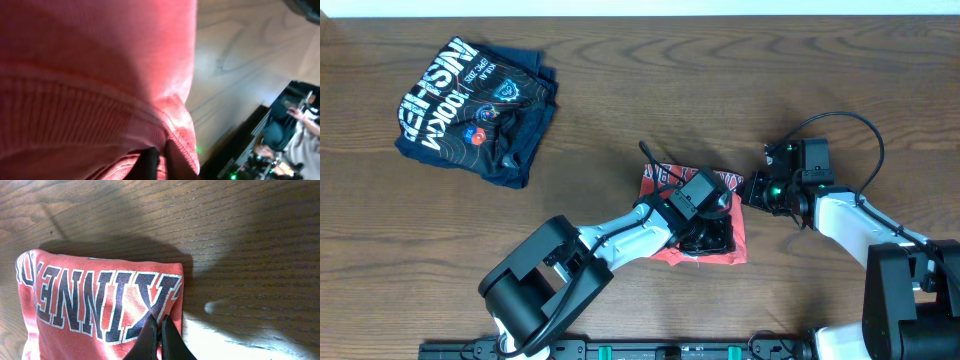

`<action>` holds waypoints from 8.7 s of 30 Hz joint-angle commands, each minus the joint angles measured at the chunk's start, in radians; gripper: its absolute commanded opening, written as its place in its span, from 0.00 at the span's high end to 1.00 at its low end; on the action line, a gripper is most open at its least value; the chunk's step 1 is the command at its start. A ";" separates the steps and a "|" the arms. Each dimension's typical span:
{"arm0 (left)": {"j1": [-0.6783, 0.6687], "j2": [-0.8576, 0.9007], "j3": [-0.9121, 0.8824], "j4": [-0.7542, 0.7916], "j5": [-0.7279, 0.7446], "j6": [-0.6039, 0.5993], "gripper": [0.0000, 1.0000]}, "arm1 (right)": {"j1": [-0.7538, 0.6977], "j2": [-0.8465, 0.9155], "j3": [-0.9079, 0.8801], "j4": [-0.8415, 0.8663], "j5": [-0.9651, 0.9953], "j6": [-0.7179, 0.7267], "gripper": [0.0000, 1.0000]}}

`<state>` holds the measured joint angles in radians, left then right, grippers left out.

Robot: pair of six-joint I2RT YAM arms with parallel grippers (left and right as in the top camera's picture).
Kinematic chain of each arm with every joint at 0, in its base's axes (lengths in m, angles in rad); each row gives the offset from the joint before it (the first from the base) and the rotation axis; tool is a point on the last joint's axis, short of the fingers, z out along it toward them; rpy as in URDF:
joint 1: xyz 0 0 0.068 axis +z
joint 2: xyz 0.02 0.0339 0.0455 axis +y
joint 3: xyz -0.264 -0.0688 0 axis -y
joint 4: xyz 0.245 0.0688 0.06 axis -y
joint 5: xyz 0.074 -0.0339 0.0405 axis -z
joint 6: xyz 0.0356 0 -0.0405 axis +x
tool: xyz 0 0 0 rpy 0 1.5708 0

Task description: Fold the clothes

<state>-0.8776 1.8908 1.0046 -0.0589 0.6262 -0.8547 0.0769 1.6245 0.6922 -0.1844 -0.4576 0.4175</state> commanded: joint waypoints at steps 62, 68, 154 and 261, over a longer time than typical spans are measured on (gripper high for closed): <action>0.026 0.166 -0.002 0.104 0.185 -0.171 0.94 | -0.189 0.010 0.001 0.204 -0.037 -0.008 0.97; 0.026 0.153 -0.002 0.105 0.185 -0.148 0.94 | -0.218 0.010 0.001 0.205 -0.094 -0.043 0.63; 0.319 -0.106 -0.034 -0.216 0.071 0.249 0.10 | -0.179 -0.156 -0.033 -0.319 0.043 -0.175 0.99; 1.475 -0.548 0.258 -0.462 0.063 0.755 0.02 | -0.181 -0.596 0.021 -0.558 -0.002 -0.093 0.99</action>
<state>0.6075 1.3933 1.2415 -0.5346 0.6914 -0.0856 -0.1032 1.0321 0.6952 -0.7444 -0.4557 0.3294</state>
